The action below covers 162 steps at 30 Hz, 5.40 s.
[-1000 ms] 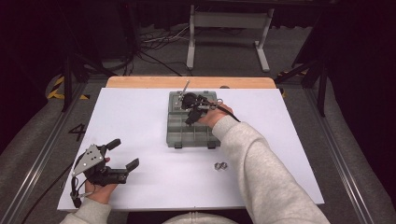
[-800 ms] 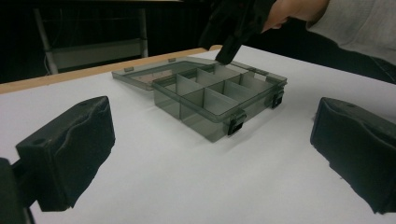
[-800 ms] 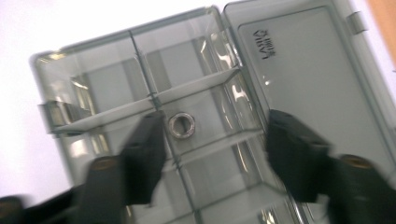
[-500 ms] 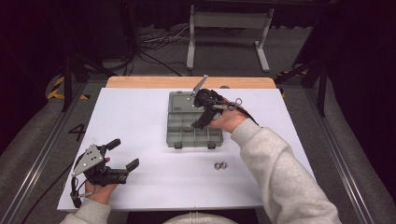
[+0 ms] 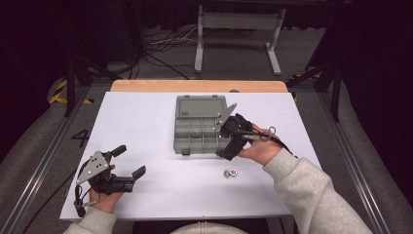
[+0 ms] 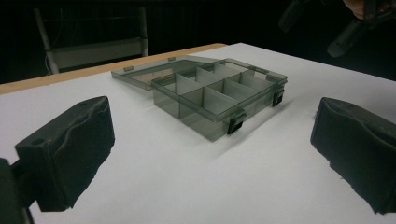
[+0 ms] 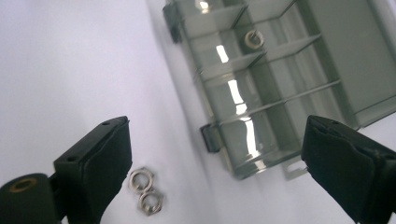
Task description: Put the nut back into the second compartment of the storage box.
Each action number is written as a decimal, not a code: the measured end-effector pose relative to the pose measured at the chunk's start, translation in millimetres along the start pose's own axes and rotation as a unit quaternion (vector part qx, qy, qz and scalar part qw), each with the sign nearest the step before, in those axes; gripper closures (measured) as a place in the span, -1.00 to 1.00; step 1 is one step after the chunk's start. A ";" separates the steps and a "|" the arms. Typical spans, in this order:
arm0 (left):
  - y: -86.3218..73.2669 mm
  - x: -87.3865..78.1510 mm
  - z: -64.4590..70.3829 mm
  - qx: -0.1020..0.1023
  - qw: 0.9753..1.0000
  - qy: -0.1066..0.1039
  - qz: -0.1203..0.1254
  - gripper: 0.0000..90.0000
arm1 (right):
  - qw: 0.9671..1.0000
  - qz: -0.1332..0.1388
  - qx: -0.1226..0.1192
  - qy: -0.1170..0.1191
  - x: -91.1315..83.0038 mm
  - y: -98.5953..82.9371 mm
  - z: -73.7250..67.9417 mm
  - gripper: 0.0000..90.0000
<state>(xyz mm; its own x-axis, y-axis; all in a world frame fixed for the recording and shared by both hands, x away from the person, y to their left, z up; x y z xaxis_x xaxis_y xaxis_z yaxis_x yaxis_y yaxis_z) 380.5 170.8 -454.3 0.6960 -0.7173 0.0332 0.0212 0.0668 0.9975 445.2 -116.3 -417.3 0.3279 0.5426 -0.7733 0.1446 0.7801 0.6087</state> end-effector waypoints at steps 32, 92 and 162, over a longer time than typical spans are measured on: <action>-0.4 0.0 0.3 -0.004 1.000 -0.002 -0.001 -0.99 | 0.990 -0.120 0.014 0.073 36.4 -90.3 -45.5 0.50; -0.9 -2.3 -2.7 -0.008 1.000 -0.003 -0.002 -0.99 | 0.998 -0.041 0.027 0.027 117.2 44.6 83.4 0.55; -1.6 -0.3 -1.2 -0.004 1.000 -0.002 -0.006 -0.99 | 0.994 -0.081 0.026 0.066 43.4 -71.6 -43.9 -0.31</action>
<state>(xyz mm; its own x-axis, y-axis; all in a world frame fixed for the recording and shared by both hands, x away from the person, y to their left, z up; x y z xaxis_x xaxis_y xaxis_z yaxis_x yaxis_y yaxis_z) 381.1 171.7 -456.1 0.6925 -0.7211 0.0215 0.0348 0.0631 0.9974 408.1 -134.9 -502.2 0.1714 0.4491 -0.8769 0.2348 0.8458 0.4791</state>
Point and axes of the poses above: each handheld gripper's, and its own axes: x roughly forward along the jaws, y roughly out of its top, z roughly to its right, the point moved 9 cm from there along x, roughly forward along the jaws, and after that the axes turned 13 degrees about z, right-handed, at the moved point
